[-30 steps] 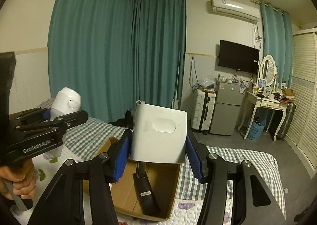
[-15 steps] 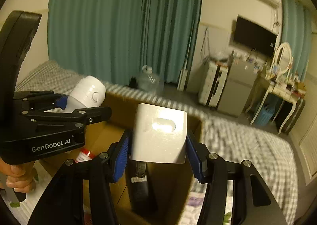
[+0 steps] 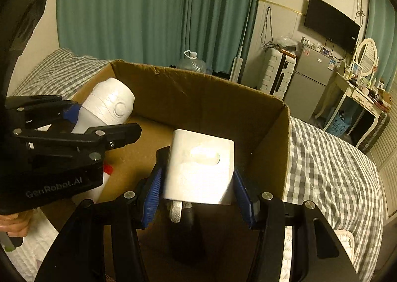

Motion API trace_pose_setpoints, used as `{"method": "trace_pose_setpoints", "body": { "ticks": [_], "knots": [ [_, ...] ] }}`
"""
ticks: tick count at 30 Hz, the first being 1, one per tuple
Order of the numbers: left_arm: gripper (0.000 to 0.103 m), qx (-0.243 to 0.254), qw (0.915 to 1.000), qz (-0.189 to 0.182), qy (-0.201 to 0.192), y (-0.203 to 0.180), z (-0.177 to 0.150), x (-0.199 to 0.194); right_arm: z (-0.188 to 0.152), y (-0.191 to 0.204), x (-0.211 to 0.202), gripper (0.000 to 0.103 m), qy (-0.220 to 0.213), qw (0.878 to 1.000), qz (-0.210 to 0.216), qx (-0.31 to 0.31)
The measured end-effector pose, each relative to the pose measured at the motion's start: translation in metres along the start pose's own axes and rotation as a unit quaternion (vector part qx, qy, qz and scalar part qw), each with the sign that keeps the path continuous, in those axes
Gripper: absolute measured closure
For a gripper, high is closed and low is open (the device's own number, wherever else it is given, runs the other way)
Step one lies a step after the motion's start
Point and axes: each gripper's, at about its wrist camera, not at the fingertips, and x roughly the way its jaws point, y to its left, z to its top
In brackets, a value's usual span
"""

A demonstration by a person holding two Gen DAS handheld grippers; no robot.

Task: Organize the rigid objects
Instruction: 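Lower the hair dryer and charger into the box and open both tools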

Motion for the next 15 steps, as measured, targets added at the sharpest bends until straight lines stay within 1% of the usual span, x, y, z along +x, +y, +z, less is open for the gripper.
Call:
{"method": "trace_pose_setpoints", "body": {
  "ticks": [2, 3, 4, 6, 8, 9, 11, 15],
  "knots": [
    [0.054, -0.005, 1.0000, -0.002, 0.004, 0.003, 0.000, -0.001, 0.001, 0.000, -0.003, 0.049, -0.006, 1.000, -0.004, -0.004],
    [0.053, -0.007, 0.9999, 0.001, 0.007, 0.004, 0.001, -0.001, 0.002, 0.001, -0.006, 0.046, -0.010, 1.000, -0.010, -0.007],
    [0.051, -0.008, 0.9999, 0.004, 0.009, 0.004, 0.001, -0.002, 0.003, 0.001, -0.010, 0.039, -0.015, 1.000, -0.016, -0.010],
    [0.049, -0.010, 0.9999, 0.004, 0.008, 0.008, 0.002, -0.008, 0.004, 0.002, -0.018, 0.034, -0.027, 0.999, -0.022, -0.010],
    [0.049, -0.009, 0.9999, 0.007, -0.008, 0.011, 0.005, -0.020, 0.006, -0.001, -0.030, 0.034, -0.039, 0.999, -0.030, -0.005],
    [0.049, -0.008, 0.9998, 0.008, -0.015, 0.011, 0.007, -0.026, 0.008, -0.002, -0.035, 0.034, -0.039, 0.999, -0.025, -0.004],
    [0.049, -0.010, 0.9993, 0.012, -0.035, 0.012, 0.012, -0.046, 0.010, -0.004, -0.047, 0.034, -0.049, 0.998, -0.028, 0.000],
    [0.048, -0.022, 0.9974, 0.016, -0.067, 0.016, 0.020, -0.080, 0.017, -0.003, -0.080, 0.034, -0.080, 0.996, -0.039, 0.007]
  ]
}}
